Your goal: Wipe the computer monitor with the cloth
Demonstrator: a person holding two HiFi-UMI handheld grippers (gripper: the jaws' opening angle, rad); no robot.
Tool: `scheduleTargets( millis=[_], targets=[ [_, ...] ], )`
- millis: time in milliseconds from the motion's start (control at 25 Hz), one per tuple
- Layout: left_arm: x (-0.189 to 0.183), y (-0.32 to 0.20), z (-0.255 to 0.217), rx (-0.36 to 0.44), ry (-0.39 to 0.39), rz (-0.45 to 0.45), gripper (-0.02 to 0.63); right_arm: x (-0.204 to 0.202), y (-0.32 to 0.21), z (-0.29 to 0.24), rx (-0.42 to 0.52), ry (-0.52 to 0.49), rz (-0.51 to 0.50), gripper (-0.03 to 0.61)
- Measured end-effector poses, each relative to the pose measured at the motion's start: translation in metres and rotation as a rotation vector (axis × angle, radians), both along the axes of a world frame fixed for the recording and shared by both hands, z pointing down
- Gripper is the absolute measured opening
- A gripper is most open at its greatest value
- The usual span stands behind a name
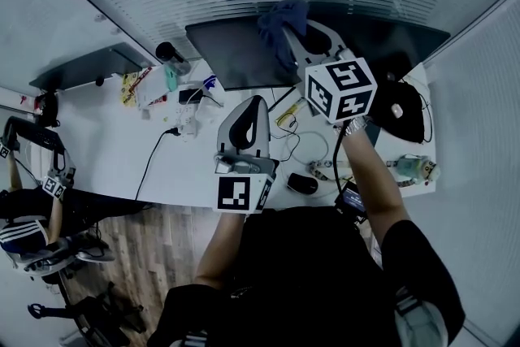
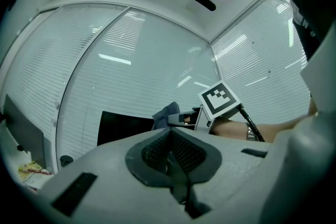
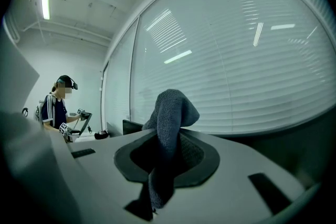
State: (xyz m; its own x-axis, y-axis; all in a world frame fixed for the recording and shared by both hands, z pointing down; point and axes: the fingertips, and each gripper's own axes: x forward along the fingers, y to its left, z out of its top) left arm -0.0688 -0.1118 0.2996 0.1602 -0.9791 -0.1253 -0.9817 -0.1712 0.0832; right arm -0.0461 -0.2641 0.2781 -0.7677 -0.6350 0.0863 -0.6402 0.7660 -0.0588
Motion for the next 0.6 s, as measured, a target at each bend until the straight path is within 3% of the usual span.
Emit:
scheduleTargets(
  millis=[600],
  targets=[
    [0.042,-0.017,0.0,-0.009,-0.006,0.046,0.006,0.042,-0.018,0.001,0.006,0.007,0.027,0.061]
  ],
)
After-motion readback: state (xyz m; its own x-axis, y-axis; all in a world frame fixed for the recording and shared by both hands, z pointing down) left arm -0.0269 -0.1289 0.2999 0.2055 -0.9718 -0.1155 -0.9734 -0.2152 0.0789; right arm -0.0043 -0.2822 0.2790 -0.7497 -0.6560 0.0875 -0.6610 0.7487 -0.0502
